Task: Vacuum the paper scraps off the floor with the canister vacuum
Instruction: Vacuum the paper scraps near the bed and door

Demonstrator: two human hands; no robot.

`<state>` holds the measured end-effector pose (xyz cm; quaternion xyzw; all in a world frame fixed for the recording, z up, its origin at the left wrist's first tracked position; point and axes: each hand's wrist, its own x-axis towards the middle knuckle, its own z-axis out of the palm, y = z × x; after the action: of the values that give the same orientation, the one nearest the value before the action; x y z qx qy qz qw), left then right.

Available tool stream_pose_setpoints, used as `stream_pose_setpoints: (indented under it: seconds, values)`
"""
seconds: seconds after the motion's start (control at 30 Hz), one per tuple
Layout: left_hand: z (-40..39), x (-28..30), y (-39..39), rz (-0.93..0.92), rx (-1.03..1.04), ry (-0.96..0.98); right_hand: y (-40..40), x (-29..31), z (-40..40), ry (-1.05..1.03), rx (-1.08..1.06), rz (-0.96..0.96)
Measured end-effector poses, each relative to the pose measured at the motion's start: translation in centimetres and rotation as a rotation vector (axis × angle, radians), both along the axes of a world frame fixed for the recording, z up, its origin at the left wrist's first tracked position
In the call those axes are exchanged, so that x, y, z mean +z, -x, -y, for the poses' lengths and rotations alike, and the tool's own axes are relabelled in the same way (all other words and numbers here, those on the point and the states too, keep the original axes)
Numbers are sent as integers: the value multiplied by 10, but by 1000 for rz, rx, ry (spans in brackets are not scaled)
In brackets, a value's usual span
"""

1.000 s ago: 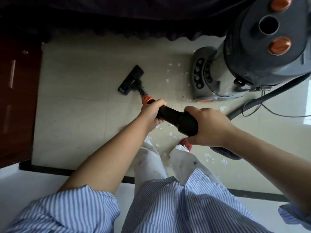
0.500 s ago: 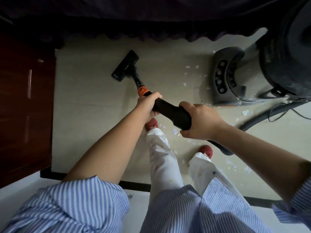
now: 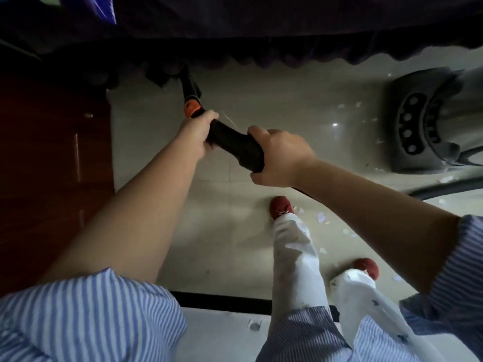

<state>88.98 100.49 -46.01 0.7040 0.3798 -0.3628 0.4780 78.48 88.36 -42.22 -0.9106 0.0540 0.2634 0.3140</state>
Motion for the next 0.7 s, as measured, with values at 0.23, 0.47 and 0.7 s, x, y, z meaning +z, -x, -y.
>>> stream_pose_setpoints:
  seconds: [0.23, 0.47, 0.7]
  values:
    - [-30, -6, -19, -49, -39, -7, -15, -17, -29, -9, 52, -32]
    - [2, -4, 12, -43, 10, 118, 8, -18, 14, 7, -31, -94]
    - [47, 17, 68, -103, 141, 151, 69, 36, 57, 20, -8, -103]
